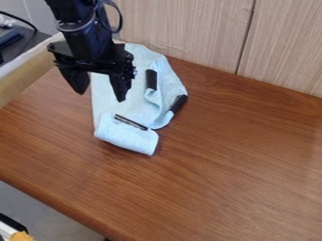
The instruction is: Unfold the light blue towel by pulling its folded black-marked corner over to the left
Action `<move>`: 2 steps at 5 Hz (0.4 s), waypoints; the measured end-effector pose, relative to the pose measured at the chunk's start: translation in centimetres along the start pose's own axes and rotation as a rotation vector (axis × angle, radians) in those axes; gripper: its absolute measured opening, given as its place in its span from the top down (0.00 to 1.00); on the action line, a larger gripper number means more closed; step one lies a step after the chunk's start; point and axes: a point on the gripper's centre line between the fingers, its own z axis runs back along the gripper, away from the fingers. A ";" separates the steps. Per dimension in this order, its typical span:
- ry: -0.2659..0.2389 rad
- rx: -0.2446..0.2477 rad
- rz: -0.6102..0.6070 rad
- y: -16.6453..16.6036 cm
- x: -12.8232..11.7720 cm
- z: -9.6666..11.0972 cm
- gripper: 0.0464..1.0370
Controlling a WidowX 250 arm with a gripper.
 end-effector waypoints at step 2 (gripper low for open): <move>-0.001 -0.015 -0.020 -1.4 0.5 -0.3 0.04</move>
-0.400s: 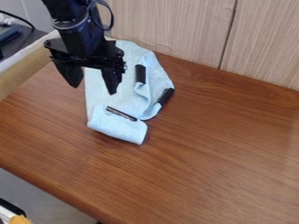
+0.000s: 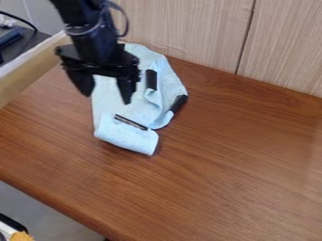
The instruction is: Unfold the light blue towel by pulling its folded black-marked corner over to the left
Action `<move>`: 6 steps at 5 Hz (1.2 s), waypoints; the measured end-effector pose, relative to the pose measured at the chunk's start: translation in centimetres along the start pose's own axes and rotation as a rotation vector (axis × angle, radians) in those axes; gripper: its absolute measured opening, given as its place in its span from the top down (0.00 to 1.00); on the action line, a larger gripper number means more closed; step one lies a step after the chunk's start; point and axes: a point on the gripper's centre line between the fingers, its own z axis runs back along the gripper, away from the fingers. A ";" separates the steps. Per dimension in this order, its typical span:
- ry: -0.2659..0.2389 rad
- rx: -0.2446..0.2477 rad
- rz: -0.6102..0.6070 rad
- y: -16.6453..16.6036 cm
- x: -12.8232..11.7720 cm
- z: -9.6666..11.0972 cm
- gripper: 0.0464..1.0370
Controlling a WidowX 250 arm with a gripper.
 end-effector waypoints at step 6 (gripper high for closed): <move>0.014 -0.022 0.164 -0.8 8.6 -7.9 0.04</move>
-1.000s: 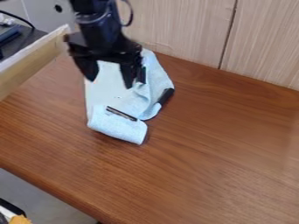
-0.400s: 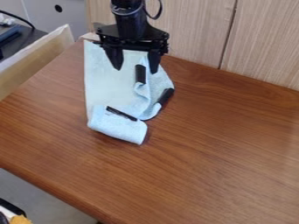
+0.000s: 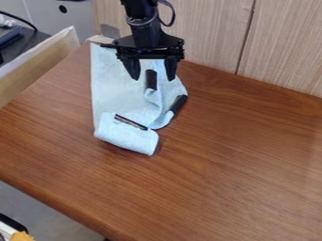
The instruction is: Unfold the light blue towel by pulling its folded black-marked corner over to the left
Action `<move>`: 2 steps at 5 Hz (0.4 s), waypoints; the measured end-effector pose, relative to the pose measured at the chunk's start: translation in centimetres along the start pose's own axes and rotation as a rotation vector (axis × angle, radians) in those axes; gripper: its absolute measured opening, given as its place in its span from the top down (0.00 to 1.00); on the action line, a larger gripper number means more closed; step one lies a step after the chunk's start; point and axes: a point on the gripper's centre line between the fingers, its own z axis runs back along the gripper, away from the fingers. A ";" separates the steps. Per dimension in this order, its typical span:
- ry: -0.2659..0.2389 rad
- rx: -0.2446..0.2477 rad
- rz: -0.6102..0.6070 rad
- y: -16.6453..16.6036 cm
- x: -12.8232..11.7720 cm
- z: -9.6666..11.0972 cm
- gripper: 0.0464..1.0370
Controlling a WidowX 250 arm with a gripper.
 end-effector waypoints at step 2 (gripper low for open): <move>0.010 -0.041 0.004 0.3 0.4 -1.1 0.09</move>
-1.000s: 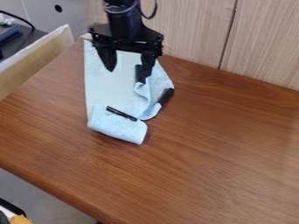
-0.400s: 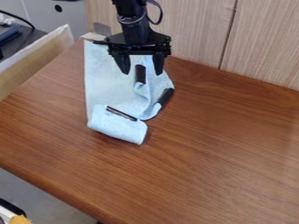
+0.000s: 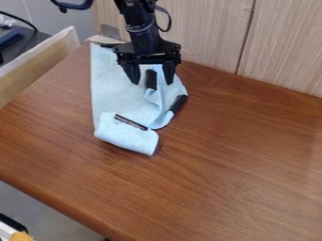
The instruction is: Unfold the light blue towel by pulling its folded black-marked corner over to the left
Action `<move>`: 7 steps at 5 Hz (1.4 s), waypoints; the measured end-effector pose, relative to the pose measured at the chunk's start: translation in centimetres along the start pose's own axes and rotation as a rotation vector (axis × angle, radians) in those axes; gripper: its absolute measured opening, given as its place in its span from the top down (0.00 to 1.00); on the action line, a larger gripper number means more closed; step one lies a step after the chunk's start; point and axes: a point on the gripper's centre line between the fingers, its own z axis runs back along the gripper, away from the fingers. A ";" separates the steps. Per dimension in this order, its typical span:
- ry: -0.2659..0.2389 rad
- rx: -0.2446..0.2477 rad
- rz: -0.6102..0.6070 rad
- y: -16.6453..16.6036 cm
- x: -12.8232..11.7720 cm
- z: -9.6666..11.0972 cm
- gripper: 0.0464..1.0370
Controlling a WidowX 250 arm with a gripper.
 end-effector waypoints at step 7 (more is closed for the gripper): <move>0.052 0.099 -0.034 0.7 -0.9 -0.9 0.99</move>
